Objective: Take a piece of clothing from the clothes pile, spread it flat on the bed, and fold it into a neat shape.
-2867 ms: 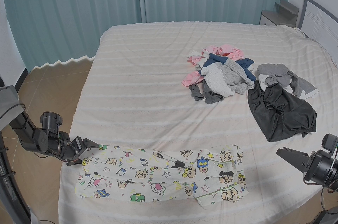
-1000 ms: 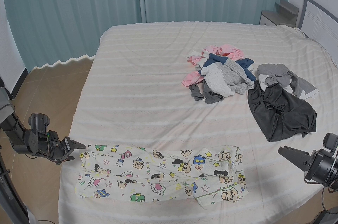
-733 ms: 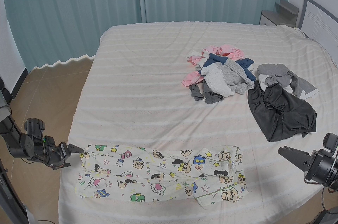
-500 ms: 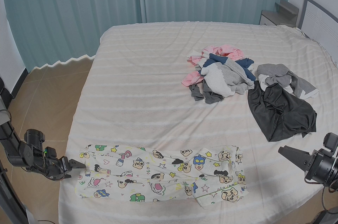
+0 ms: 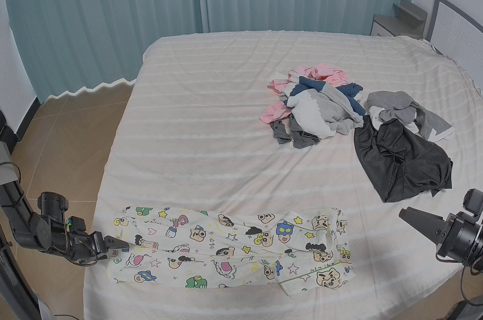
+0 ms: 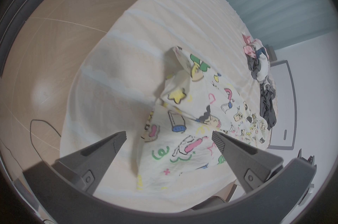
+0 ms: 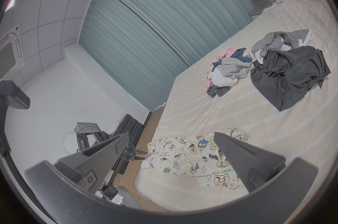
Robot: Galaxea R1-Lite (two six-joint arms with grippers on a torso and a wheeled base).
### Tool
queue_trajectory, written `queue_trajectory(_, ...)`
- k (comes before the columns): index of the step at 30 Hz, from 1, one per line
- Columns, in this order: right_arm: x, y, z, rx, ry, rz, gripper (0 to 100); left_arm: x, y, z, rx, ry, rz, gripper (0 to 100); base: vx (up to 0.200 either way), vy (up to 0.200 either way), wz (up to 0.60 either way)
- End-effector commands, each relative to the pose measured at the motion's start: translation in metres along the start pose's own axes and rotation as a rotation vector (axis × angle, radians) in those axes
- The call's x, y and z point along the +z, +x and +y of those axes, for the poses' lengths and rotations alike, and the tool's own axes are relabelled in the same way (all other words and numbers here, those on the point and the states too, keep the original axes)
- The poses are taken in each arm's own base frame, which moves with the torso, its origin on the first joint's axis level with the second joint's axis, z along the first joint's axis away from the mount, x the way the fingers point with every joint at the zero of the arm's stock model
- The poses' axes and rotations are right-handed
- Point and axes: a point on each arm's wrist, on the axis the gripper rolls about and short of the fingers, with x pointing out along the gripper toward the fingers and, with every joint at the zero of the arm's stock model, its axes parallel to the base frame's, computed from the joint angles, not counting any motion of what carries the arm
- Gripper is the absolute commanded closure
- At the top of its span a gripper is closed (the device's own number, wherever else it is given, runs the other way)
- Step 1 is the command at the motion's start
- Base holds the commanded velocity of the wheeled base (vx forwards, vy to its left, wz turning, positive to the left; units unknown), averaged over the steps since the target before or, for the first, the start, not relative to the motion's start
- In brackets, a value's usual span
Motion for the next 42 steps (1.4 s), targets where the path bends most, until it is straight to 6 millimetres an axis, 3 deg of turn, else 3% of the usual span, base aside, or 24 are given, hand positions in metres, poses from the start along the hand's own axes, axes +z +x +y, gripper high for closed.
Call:
queue_trajectory(1, 0.000, 0.000, 0.000, 0.001, 0.000, 0.000, 0, -0.003, 0.003, -0.002, -0.003, 0.008, 0.012, 0, 0.000, 0.000, 0.00)
queue_trajectory(7, 0.000, 0.000, 0.000, 0.001, -0.001, -0.002, 0, -0.005, 0.006, -0.001, 0.001, 0.004, 0.027, 0, 0.000, 0.000, 0.00)
queue_trajectory(8, 0.000, 0.000, 0.000, 0.001, -0.001, -0.002, 0, -0.005, 0.007, 0.000, 0.002, 0.003, 0.031, 100, 0.000, 0.000, 0.00)
queue_trajectory(21, 0.000, 0.000, 0.000, 0.001, -0.001, -0.002, 0, -0.005, 0.006, 0.000, 0.000, 0.023, -0.009, 100, 0.000, 0.000, 0.00)
queue_trajectory(42, 0.001, -0.002, 0.001, 0.007, -0.004, -0.014, 0, 0.018, -0.011, 0.003, -0.007, 0.032, -0.199, 100, 0.000, 0.000, 0.00)
